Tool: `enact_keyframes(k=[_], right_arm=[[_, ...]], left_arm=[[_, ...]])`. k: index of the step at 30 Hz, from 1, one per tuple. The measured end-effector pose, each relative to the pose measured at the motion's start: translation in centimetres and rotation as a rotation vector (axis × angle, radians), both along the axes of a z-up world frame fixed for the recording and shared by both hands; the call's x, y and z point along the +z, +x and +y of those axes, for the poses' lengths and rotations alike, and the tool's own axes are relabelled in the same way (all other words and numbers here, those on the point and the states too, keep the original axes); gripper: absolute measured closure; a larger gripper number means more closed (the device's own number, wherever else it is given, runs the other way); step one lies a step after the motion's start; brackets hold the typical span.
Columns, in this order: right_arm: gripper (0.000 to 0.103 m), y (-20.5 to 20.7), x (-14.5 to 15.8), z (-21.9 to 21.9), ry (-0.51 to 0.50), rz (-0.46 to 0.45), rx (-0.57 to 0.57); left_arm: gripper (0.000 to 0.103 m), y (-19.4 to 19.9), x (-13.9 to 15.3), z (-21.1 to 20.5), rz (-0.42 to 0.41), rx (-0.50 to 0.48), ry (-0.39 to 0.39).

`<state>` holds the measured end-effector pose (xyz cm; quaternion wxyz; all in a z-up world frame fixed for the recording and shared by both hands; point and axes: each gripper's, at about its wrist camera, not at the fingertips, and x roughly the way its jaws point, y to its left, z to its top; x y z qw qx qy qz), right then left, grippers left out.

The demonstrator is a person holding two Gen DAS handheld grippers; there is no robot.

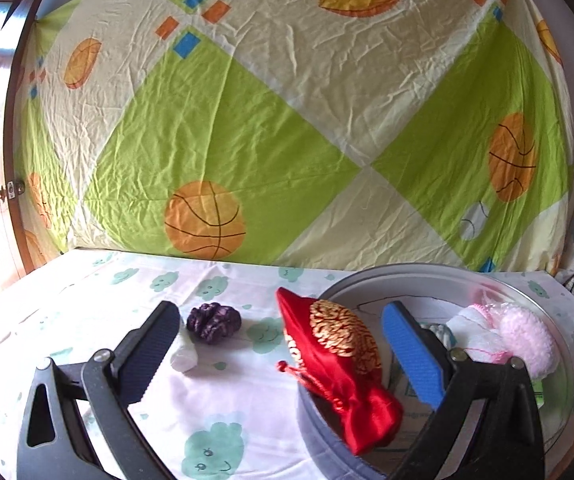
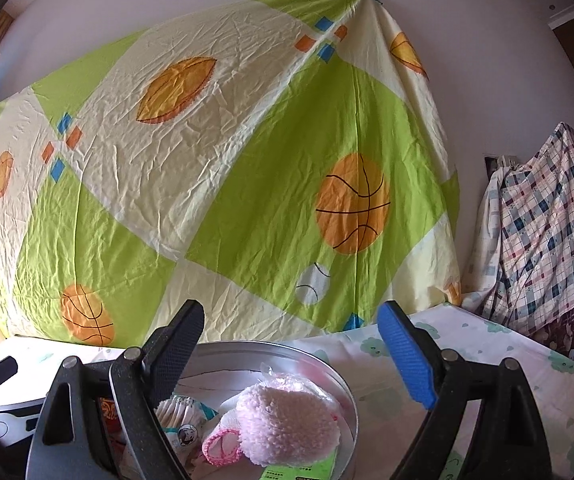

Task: Organize soft objects
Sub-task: 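Move both open grippers from the tin toward the scrunchie and white roll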

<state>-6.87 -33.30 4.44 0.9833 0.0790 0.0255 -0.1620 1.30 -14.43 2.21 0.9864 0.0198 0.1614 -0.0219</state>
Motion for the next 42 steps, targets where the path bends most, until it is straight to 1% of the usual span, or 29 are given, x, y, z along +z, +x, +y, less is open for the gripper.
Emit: enact_keyframes(k=[4, 7, 8, 10, 12, 15, 18, 21, 25, 28, 32, 39, 42], right_arm=[[0.013, -1.0, -0.2, 0.6, 0.02, -0.064, -0.018], [0.013, -1.3, -0.3, 0.8, 0.055, -0.068, -0.024], [0.013, -1.3, -0.4, 0.9, 0.06, -0.068, -0.021], [0.013, -1.4, -0.5, 1.5, 0.04, -0.065, -0.034], [0.013, -1.3, -0.7, 1.9, 0.017, -0.056, -0.038], [0.013, -1.6, -0.8, 2.0, 0.014, -0.06, -0.061], [0.013, -2.4, -0.9, 1.6, 0.048, -0.083, -0.102], [0.013, -2.4, -1.2, 1.5, 0.102, -0.058, -0.113], [0.013, -2.7, -1.2, 2.5, 0.093, -0.051, -0.128], [0.013, -2.9, -1.1, 3.7, 0.077, -0.054, -0.12], [0.013, -2.8, -0.9, 6.1, 0.042, -0.058, -0.094], [0.013, -1.7, -0.9, 10.0, 0.044, -0.051, -0.02], [0.013, -1.0, -0.9, 11.8, 0.036, -0.041, 0.009]], left_arm=[[0.0, 0.1, -0.5, 1.3, -0.008, 0.049, 0.02], [0.0, 0.2, -0.9, 2.0, 0.0, 0.072, 0.032], [0.0, 0.2, -0.9, 2.2, 0.001, 0.069, 0.022], [0.0, 0.0, -0.9, 2.7, -0.006, 0.067, 0.003], [0.0, -0.2, -0.9, 3.0, -0.008, 0.059, -0.005], [0.0, -0.3, -1.0, 3.4, 0.001, 0.036, -0.012], [0.0, -0.3, -1.0, 4.0, 0.02, 0.023, -0.013], [0.0, -0.3, -1.1, 4.6, 0.028, 0.016, -0.02], [0.0, -0.4, -1.1, 5.2, 0.028, 0.006, -0.005], [0.0, -0.4, -1.1, 5.9, 0.021, 0.012, 0.011], [0.0, 0.2, -1.2, 7.7, 0.044, 0.032, -0.007], [0.0, 1.8, -1.8, 11.8, 0.108, 0.089, -0.063], [0.001, 3.0, -2.3, 13.9, 0.157, 0.127, -0.114]])
